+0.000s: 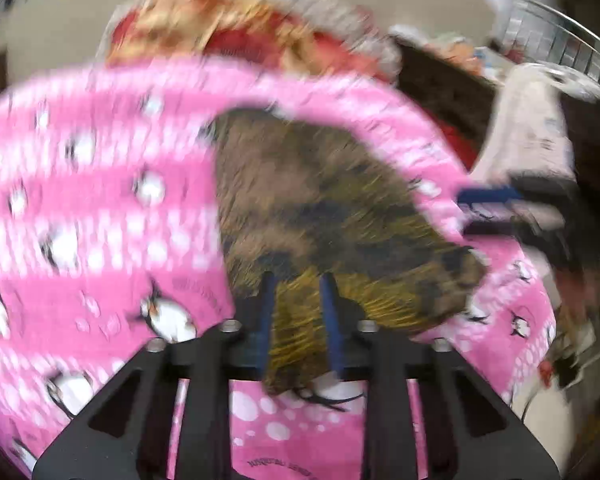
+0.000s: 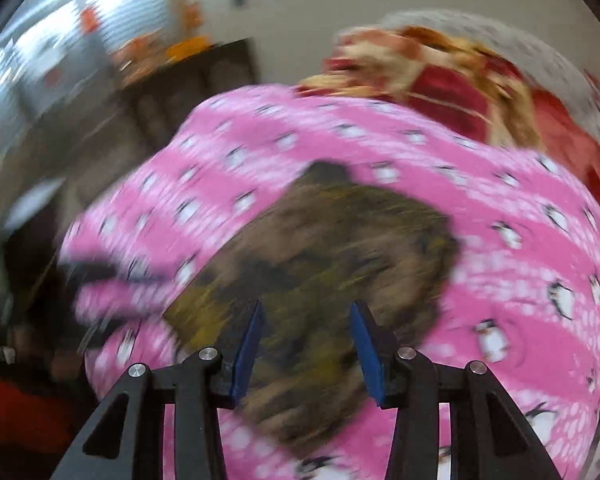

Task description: Fold small clothes

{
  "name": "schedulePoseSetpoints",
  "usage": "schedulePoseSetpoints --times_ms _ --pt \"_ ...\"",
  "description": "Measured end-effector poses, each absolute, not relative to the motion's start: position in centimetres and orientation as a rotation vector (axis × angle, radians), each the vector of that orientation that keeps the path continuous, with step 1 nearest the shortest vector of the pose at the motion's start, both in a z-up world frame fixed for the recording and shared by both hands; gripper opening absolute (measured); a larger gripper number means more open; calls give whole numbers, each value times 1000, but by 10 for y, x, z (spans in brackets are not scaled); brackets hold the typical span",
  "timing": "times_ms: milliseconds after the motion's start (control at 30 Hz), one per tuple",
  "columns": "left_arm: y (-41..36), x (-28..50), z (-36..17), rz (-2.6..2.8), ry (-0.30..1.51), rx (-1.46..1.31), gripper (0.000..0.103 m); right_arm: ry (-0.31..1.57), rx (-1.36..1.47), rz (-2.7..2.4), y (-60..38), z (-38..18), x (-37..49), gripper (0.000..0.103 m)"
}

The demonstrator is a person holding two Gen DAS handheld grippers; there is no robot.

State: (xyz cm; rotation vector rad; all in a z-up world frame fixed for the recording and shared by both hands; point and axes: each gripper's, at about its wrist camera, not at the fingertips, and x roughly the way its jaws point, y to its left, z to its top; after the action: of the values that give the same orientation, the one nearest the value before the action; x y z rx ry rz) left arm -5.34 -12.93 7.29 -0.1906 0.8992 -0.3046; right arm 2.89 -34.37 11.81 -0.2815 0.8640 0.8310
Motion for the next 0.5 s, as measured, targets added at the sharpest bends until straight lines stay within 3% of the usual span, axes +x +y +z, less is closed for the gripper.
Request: schedulePoseSetpoints --times_ms 133,200,300,400,500 --pt "-143 -57 46 -308 909 -144 18 999 -386 721 -341 41 20 37" --pt "-146 -57 50 -307 920 -130 18 932 -297 732 -356 37 14 37" --pt "-131 -43 70 -315 933 -169 18 982 -281 715 -353 51 17 36" --pt "-121 -8 105 -285 811 -183 18 970 -265 663 -344 81 25 36" --pt "-132 53 122 -267 786 -193 18 926 -187 502 -332 110 52 44"
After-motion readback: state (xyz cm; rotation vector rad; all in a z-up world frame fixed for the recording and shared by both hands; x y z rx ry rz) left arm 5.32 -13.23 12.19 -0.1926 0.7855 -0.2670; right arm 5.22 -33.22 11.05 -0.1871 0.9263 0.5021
